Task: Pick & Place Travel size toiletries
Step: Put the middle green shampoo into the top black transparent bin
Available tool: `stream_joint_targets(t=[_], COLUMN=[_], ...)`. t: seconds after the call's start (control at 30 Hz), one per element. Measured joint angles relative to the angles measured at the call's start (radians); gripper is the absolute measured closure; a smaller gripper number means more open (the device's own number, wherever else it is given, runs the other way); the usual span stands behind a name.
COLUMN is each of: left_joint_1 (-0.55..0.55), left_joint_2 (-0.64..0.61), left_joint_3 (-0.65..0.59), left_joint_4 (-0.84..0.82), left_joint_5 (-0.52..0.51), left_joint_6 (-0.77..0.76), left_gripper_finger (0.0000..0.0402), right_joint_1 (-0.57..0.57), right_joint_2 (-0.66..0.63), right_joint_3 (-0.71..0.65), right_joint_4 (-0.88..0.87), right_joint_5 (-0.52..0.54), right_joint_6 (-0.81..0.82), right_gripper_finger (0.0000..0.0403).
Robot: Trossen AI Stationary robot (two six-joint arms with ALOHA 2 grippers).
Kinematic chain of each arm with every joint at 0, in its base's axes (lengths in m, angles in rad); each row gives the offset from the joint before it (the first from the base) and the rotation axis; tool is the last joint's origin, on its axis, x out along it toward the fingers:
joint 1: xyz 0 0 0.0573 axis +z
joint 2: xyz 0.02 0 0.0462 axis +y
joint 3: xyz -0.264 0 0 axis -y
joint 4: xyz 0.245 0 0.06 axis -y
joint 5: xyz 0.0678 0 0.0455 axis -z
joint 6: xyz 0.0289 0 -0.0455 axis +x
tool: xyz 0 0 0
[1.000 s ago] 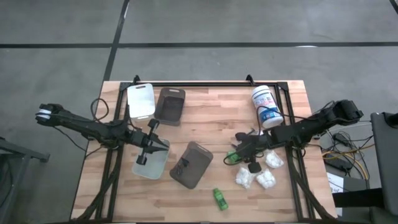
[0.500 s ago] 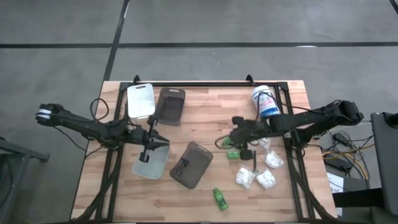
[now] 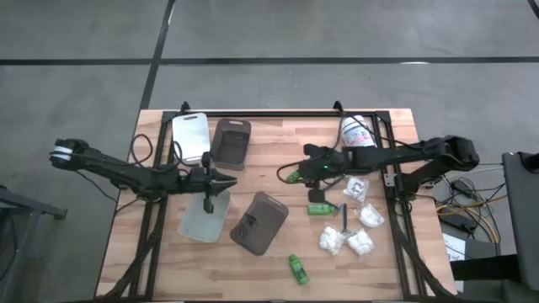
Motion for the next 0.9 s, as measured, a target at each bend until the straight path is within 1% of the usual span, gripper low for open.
stream_joint_targets(t=[0.23, 0.37, 0.47, 0.57, 0.67, 0.8, 0.9], left_joint_1=[0.0, 0.0, 0.001, 0.001, 0.001, 0.001, 0.001], left_joint_2=[0.131, 0.174, 0.216, 0.267, 0.314, 0.364, 0.382], left_joint_3=[0.096, 0.181, 0.247, 0.318, 0.391, 0.455, 0.467], left_joint_4=[-0.027, -0.161, -0.22, -0.302, -0.405, -0.487, -0.491], left_joint_5=[-0.02, -0.035, -0.038, -0.047, -0.107, -0.181, -0.207], left_joint_6=[-0.002, -0.008, -0.044, -0.033, -0.017, -0.014, -0.006], left_gripper_finger=[0.0294, 0.0272, 0.0266, 0.0264, 0.0264, 0.0264, 0.0263], right_joint_1=[0.001, 0.001, 0.001, 0.001, 0.001, 0.001, 0.001], right_joint_2=[0.177, 0.27, 0.335, 0.384, 0.417, 0.429, 0.425], right_joint_3=[0.142, 0.231, 0.297, 0.37, 0.431, 0.459, 0.458], right_joint_4=[-0.016, -0.051, -0.057, -0.07, -0.087, -0.088, -0.083], right_joint_5=[-0.002, -0.004, -0.004, -0.004, -0.004, -0.005, -0.005], right_joint_6=[-0.029, -0.049, -0.054, -0.061, -0.063, -0.085, -0.089], right_gripper_finger=[0.0307, 0.0307, 0.0307, 0.0307, 0.0307, 0.0307, 0.0307])
